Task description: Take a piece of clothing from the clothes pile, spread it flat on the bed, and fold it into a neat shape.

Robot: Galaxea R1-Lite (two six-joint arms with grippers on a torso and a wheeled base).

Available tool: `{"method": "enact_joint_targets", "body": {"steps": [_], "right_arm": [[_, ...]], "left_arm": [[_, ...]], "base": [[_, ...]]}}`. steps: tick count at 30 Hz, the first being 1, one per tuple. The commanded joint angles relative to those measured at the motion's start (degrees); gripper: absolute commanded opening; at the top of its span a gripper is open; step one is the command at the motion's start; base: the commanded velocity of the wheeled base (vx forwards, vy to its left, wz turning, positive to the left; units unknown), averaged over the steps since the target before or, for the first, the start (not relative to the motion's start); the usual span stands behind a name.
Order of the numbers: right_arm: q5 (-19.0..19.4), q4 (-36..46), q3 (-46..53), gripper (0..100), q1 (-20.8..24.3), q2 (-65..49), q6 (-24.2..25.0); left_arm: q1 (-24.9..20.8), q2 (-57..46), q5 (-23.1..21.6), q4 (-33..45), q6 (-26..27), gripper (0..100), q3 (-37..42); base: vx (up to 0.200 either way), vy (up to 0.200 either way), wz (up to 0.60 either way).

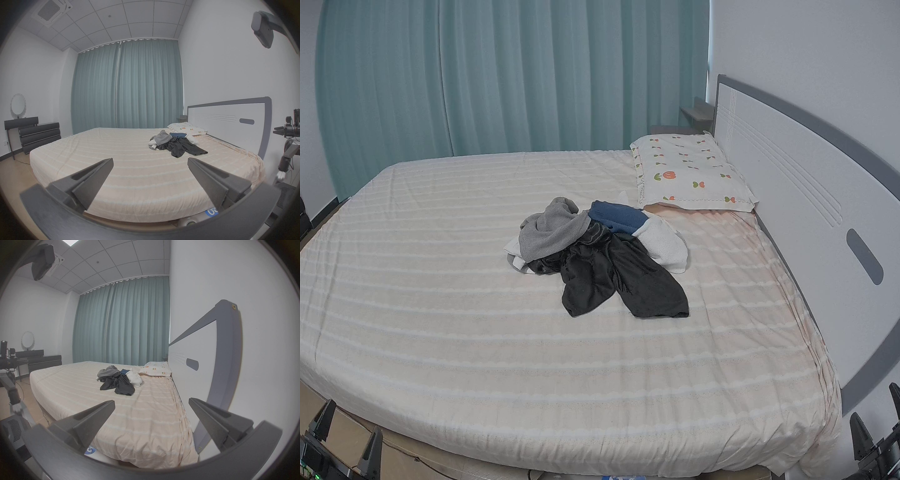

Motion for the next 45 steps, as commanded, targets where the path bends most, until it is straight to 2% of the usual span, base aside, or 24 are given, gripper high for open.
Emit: {"method": "enact_joint_targets", "body": {"steps": [1, 10, 23, 41, 42, 43, 44, 45], "right_arm": [[0.1, -0.1, 0.8, 100, 0.7, 2.2, -0.2], [0.3, 0.0, 0.7, 100, -1.1, 2.9, -0.8], [0.5, 0.5, 0.6, 100, -0.7, 8.0, -0.8], [1.3, -0.1, 0.4, 100, -1.0, 5.1, -0.9], [2.5, -1.8, -3.7, 100, -0.5, 6.7, -0.2], [3.8, -4.3, -13.5, 100, -0.2, 11.3, 2.8], [4.6, -5.2, -27.4, 100, -0.8, 18.4, 8.9], [5.2, -3.7, -32.2, 100, -0.6, 21.1, 11.4]], "left_arm": [[0.0, -0.4, 0.1, 0.0, 0.0, 100, 1.0], [0.0, -0.4, 0.1, 0.0, 0.0, 100, 1.0], [-0.1, -0.4, 0.0, 0.0, 0.0, 100, 1.0], [0.0, -0.4, 0.0, 0.0, 0.0, 100, 1.0], [0.0, -0.4, 0.0, 0.0, 0.0, 100, 1.0], [0.0, -0.4, 0.0, 0.0, 0.1, 100, 1.0], [-0.1, -0.4, 0.0, 0.0, -0.1, 100, 1.0], [-0.1, -0.4, 0.0, 0.0, 0.0, 100, 1.0]], "base": [[0.0, 0.0, 0.0], [0.0, 0.0, 0.0], [0.0, 0.0, 0.0], [0.0, 0.0, 0.0], [0.0, 0.0, 0.0], [0.0, 0.0, 0.0], [0.0, 0.0, 0.0], [0.0, 0.0, 0.0]]}}
